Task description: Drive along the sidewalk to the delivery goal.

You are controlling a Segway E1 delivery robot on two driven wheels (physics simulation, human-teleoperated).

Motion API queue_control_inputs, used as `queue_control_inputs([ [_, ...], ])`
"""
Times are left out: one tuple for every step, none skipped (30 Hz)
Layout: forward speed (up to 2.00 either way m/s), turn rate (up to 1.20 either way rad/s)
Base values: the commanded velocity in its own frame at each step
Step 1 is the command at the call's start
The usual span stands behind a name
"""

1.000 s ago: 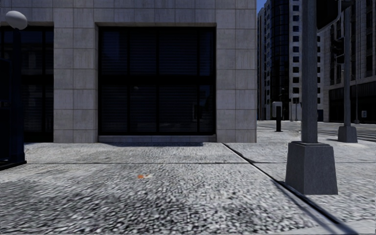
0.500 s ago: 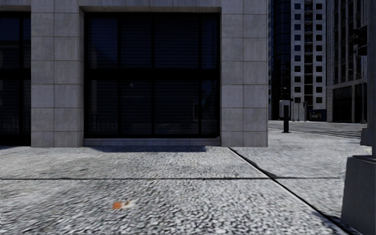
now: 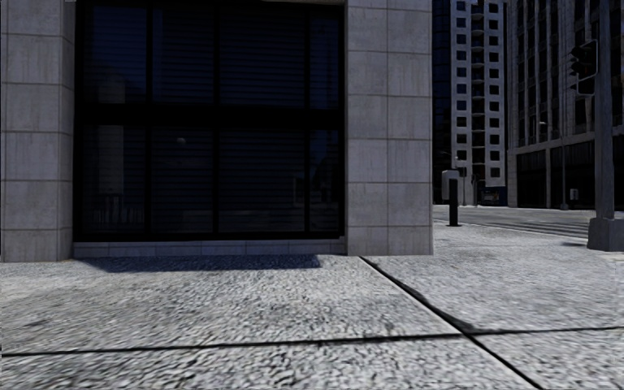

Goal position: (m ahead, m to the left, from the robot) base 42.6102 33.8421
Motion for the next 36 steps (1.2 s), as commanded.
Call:
queue_control_inputs([
  [1.29,-0.74],
  [1.29,-0.74],
  [1.29,-0.74],
  [1.29,-0.74],
  [1.29,-0.74],
  [1.29,-0.74],
  [1.29,-0.74],
  [1.29,-0.74],
  [1.29,-0.74],
  [1.29,-0.74],
  [1.29,-0.74],
  [1.29,-0.74],
  [1.29,-0.74],
  [1.29,-0.74],
  [1.29,-0.74],
  [1.28,-0.74],
  [1.28,-0.74],
  [1.28,-0.74],
  [1.27,-0.74],
  [1.27,-0.74],
  [1.27,-0.74],
  [1.27,-0.74],
  [1.27,-0.74],
  [1.27,-0.74],
  [1.27,-0.74],
  [1.27,-0.74],
  [1.27,-0.74],
  [1.27,-0.74],
  [1.27,-0.72],
  [1.27,-0.72],
  [1.27,-0.57],
  [1.26,-0.15],
  [1.22,0.00],
  [1.22,0.00],
  [1.20,0.00],
  [1.20,0.00],
])
